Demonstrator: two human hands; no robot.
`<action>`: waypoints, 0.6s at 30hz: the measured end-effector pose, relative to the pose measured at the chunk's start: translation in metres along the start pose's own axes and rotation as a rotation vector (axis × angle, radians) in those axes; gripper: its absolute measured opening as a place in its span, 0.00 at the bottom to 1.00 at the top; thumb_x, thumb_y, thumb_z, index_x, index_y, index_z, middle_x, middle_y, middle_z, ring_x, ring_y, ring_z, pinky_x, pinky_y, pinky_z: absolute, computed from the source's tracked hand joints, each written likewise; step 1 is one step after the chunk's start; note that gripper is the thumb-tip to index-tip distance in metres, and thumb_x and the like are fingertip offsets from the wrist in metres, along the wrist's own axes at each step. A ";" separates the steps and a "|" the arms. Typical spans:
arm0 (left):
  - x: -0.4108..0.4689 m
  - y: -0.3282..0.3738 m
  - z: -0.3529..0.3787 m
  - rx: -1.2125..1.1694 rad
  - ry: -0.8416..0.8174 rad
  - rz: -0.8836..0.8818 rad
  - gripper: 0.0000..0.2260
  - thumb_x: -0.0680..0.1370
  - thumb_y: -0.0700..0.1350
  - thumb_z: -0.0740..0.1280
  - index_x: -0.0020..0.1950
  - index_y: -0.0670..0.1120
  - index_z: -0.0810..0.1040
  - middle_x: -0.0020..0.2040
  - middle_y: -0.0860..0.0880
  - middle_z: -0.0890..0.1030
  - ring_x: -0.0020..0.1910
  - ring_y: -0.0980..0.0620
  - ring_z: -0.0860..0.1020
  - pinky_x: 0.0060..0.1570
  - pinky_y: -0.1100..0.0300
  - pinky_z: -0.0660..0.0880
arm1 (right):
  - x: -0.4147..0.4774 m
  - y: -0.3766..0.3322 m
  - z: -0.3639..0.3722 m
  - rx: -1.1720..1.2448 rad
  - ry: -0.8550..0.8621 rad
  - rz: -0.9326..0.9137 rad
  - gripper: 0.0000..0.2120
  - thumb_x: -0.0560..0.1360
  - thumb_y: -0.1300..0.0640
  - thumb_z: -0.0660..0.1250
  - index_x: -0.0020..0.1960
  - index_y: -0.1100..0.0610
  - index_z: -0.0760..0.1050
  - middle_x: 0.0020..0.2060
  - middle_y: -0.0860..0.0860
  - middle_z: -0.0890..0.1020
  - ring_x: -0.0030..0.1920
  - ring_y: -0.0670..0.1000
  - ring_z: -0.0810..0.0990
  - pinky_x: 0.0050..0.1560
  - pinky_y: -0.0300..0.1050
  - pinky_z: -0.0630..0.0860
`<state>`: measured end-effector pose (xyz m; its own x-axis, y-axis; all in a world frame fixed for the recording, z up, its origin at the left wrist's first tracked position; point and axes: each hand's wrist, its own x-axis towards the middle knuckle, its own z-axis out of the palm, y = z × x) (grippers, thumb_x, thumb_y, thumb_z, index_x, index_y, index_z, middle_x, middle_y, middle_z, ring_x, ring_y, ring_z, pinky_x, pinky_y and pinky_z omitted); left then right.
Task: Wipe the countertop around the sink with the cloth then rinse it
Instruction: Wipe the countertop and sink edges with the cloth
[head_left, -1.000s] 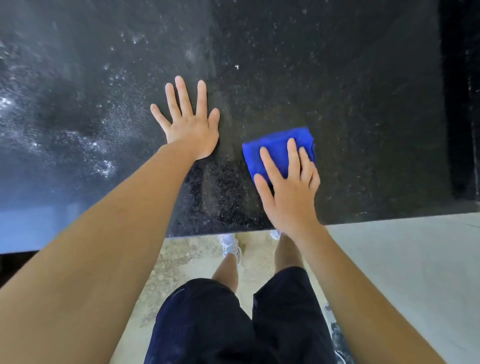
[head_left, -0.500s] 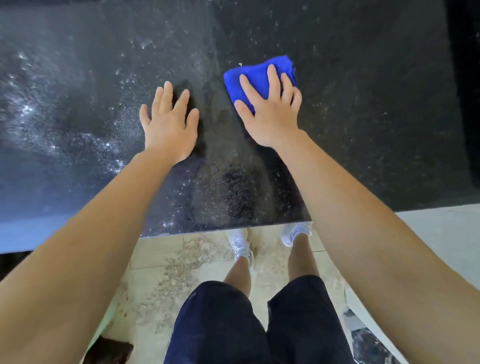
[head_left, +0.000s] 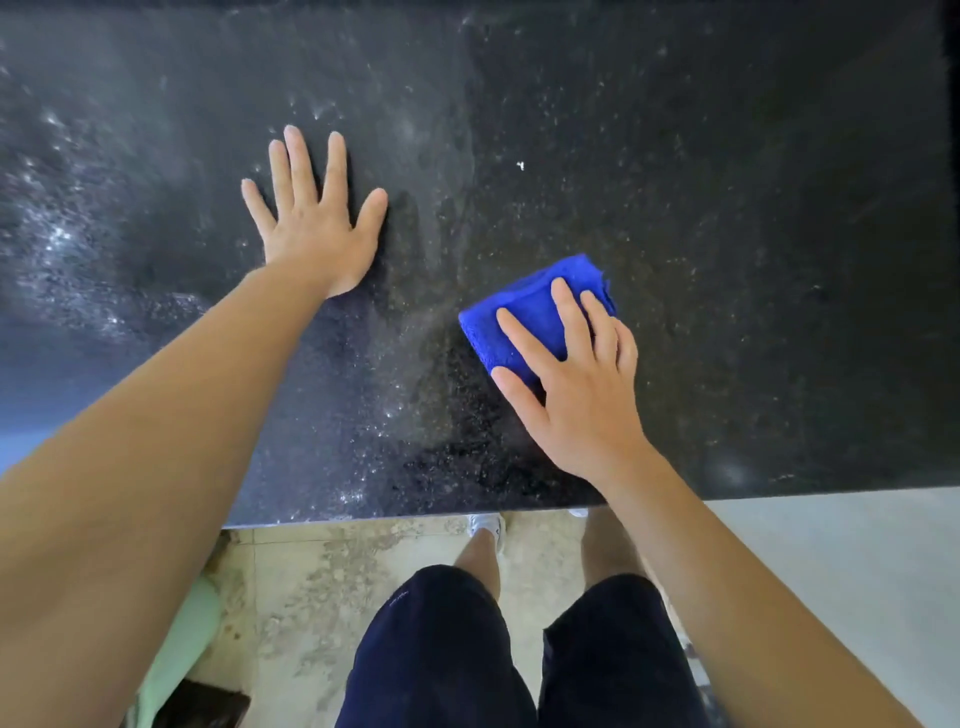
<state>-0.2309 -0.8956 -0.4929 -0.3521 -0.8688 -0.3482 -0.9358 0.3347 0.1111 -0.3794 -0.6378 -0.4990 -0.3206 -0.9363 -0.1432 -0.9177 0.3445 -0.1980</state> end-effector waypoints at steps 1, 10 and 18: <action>0.002 0.001 0.003 0.007 -0.012 -0.001 0.32 0.81 0.65 0.43 0.82 0.53 0.40 0.81 0.44 0.37 0.80 0.45 0.36 0.76 0.37 0.37 | 0.014 0.003 -0.001 -0.001 0.006 0.003 0.25 0.82 0.35 0.52 0.77 0.40 0.65 0.80 0.57 0.59 0.77 0.62 0.58 0.75 0.58 0.51; 0.007 0.000 0.002 0.017 -0.095 -0.001 0.31 0.82 0.64 0.41 0.81 0.53 0.35 0.80 0.45 0.32 0.79 0.45 0.33 0.75 0.37 0.35 | 0.250 0.004 -0.039 0.027 -0.050 0.266 0.28 0.81 0.34 0.49 0.79 0.37 0.54 0.81 0.56 0.49 0.79 0.63 0.49 0.75 0.63 0.46; 0.009 0.001 0.002 0.037 -0.098 -0.001 0.31 0.82 0.64 0.39 0.80 0.53 0.33 0.80 0.44 0.31 0.79 0.44 0.32 0.75 0.37 0.35 | 0.326 -0.074 -0.041 -0.008 -0.065 0.214 0.28 0.83 0.38 0.46 0.81 0.41 0.50 0.81 0.58 0.48 0.79 0.65 0.48 0.76 0.65 0.45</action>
<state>-0.2352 -0.9023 -0.4981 -0.3457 -0.8301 -0.4375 -0.9342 0.3485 0.0768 -0.4250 -0.9711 -0.4915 -0.4925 -0.8357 -0.2431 -0.8323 0.5339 -0.1489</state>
